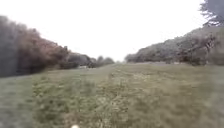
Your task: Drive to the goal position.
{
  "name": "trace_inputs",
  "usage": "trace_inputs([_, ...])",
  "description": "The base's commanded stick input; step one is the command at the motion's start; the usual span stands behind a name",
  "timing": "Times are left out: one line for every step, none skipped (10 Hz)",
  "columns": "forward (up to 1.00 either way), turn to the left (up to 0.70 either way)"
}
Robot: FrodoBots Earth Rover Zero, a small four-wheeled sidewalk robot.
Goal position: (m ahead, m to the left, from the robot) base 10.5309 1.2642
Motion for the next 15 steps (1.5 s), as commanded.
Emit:
trace_inputs([0.85,0.00])
trace_inputs([0.85,-0.04])
trace_inputs([0.85,-0.15])
trace_inputs([0.85,-0.24])
trace_inputs([0.85,-0.12])
trace_inputs([0.85,-0.01])
trace_inputs([0.85,0.00])
trace_inputs([0.85,0.00])
trace_inputs([0.85,0.00])
trace_inputs([0.85,0.00])
trace_inputs([0.85,0.00])
trace_inputs([0.85,0.00])
trace_inputs([0.85,0.00])
trace_inputs([0.85,0.00])
trace_inputs([0.85,0.00])
